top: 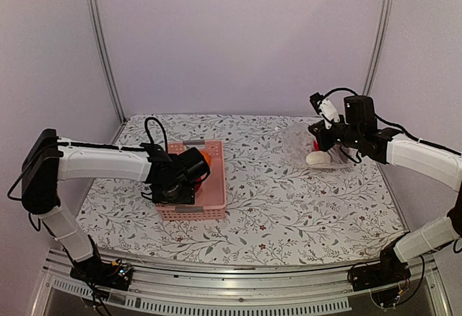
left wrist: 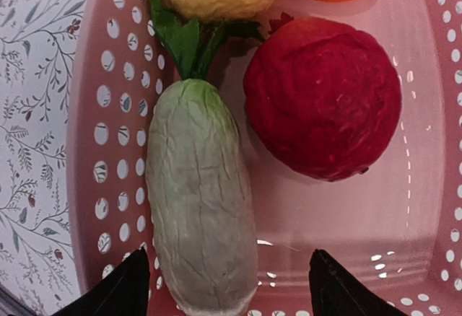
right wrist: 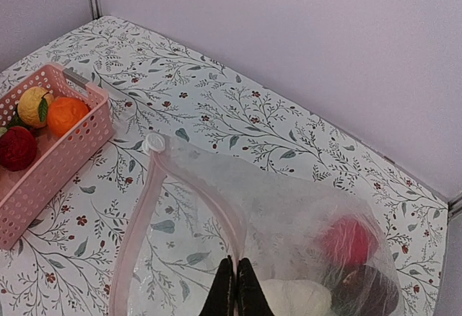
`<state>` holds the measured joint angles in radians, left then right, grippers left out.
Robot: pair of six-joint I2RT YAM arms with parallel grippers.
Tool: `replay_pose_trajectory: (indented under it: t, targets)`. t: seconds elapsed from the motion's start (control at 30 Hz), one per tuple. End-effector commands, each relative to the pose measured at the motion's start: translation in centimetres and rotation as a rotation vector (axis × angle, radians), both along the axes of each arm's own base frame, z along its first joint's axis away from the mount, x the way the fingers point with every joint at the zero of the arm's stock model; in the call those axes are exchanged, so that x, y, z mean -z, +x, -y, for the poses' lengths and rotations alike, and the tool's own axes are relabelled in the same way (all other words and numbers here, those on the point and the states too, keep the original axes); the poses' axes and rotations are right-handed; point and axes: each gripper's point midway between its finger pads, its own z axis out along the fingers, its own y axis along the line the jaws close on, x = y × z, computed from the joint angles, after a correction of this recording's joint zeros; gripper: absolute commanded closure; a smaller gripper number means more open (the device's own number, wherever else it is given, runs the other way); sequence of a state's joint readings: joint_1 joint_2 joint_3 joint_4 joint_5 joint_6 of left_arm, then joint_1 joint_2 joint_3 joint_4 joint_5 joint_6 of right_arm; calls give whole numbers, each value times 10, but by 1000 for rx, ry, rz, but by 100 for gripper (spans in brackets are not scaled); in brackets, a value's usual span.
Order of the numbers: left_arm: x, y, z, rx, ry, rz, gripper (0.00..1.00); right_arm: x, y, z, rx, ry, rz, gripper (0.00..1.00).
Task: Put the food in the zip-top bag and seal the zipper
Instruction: Pick up the fake vegetable from the bin.
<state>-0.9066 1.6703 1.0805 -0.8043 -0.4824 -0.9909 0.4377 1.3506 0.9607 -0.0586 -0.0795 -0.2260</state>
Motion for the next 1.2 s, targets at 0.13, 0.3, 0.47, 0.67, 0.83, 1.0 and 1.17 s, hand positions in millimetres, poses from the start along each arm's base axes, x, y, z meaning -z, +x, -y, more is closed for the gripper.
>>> replay_pose_trajectory:
  t: [0.13,0.3,0.47,0.67,0.83,1.0,1.17]
  targets:
    - [15,3,3,-9,43,-59,28,3,2,3,14,-16,8,100]
    - [20,6,3,-9,70,-70,30,1,2,4,15,-15,14,100]
    - [24,12,-4,-28,82,-77,29,1,1,3,14,-15,11,100]
    - [28,24,-7,-31,78,-74,32,1,1,4,15,-15,12,100]
    - [31,30,-5,-23,89,-76,33,1,1,4,17,-16,11,100]
    - [32,34,-3,-8,86,-86,46,3,1,3,14,-16,6,100]
    - [7,35,-10,-13,106,-60,50,2,1,4,15,-16,8,100]
